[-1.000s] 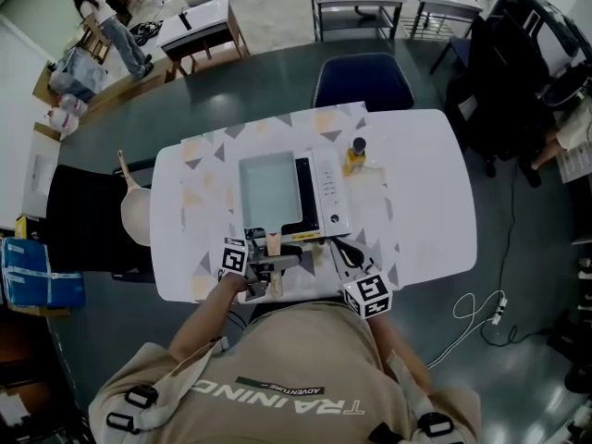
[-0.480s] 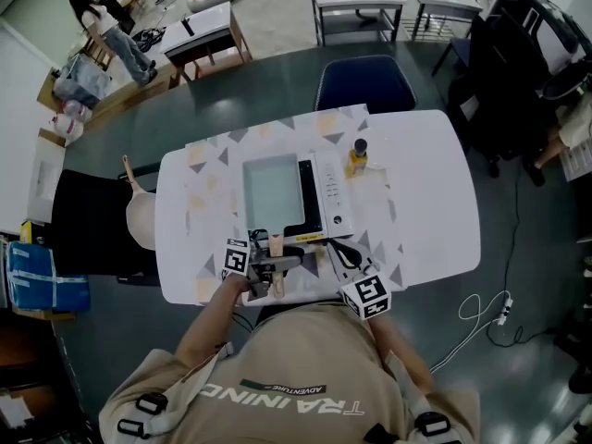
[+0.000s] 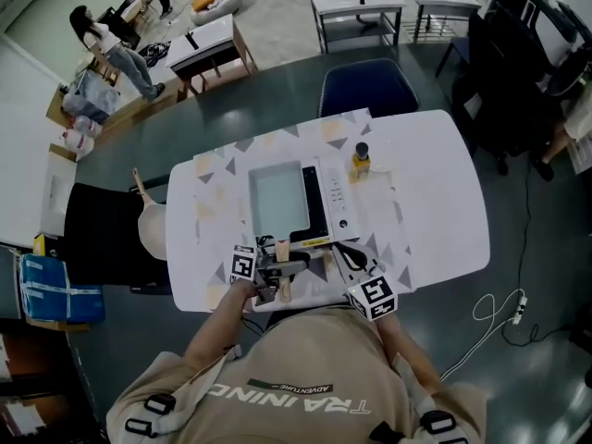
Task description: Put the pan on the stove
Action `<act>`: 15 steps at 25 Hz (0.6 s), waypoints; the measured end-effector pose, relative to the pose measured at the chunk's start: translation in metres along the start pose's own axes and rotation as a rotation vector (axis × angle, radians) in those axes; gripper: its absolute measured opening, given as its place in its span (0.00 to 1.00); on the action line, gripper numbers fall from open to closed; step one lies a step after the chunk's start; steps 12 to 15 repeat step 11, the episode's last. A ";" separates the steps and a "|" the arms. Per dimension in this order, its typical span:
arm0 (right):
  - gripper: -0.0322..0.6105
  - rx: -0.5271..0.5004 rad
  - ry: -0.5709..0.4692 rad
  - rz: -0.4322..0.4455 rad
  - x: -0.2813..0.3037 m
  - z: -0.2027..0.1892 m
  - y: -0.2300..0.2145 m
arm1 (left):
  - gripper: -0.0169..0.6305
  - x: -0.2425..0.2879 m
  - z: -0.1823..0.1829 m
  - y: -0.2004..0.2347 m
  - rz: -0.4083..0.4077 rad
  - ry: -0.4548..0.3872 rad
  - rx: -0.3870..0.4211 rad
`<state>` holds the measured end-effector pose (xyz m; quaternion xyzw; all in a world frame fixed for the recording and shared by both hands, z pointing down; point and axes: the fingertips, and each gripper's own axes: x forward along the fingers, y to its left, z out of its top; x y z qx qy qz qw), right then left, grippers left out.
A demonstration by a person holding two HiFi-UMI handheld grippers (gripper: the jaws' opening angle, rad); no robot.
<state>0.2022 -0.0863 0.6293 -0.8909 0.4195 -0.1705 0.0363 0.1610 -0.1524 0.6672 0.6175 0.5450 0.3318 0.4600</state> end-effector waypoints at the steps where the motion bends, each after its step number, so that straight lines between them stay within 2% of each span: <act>1: 0.06 0.003 -0.001 -0.001 0.000 -0.001 0.000 | 0.32 0.000 0.000 0.000 0.002 0.002 0.000; 15: 0.06 -0.023 0.025 -0.035 -0.001 -0.006 -0.006 | 0.32 -0.001 -0.001 0.004 0.020 0.014 0.001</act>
